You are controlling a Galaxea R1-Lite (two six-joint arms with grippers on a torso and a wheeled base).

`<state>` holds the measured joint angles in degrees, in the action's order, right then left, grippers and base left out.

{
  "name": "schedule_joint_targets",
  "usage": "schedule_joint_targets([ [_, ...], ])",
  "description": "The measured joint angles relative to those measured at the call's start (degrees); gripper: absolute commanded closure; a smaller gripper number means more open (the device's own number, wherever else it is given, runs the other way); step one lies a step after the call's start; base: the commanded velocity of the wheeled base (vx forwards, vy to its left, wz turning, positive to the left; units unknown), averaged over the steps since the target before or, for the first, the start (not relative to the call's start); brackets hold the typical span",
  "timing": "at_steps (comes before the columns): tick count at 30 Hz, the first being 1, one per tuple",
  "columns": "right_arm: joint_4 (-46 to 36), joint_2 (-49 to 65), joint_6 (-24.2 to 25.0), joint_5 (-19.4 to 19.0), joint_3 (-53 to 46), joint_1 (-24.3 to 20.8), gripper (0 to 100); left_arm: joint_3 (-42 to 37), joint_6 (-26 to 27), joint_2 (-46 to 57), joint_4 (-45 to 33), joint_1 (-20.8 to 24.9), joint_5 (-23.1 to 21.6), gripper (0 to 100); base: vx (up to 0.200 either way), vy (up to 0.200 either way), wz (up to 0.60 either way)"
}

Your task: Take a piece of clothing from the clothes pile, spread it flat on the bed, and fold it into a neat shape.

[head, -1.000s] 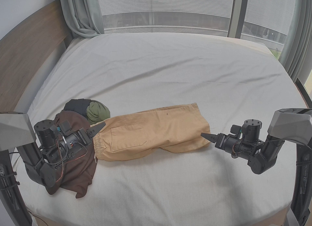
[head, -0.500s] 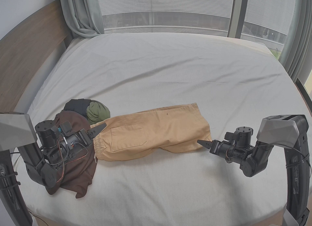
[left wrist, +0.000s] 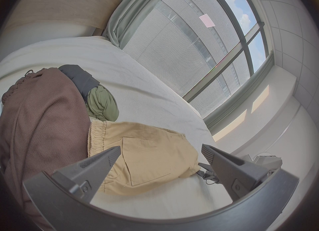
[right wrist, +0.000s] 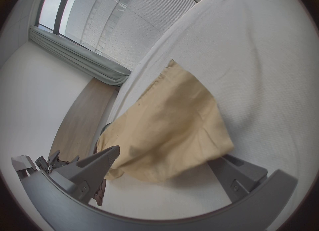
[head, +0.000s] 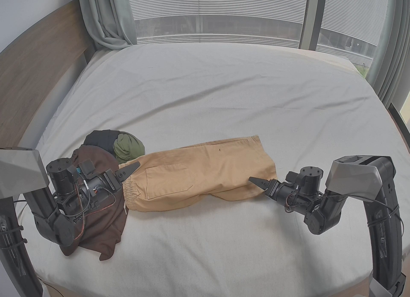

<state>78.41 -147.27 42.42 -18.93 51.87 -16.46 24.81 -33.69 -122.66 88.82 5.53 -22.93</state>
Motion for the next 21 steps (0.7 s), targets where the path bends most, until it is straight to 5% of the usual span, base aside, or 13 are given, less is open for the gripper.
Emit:
schedule_joint_targets([
  [14,3.13,-2.97,1.37,1.99,3.50,-0.66,0,0.18,-0.02,-0.46,0.02,-0.06,0.00,0,0.000,0.000,0.00],
  [15,3.23,-3.06,1.37,2.00,3.56,-0.66,100,0.22,-0.02,-0.51,0.02,-0.06,0.00,0,0.000,0.000,0.00],
  [21,3.82,-3.44,1.34,3.47,3.63,-0.62,100,0.27,0.00,-1.07,0.02,-0.09,0.00,0,0.000,0.000,0.00],
])
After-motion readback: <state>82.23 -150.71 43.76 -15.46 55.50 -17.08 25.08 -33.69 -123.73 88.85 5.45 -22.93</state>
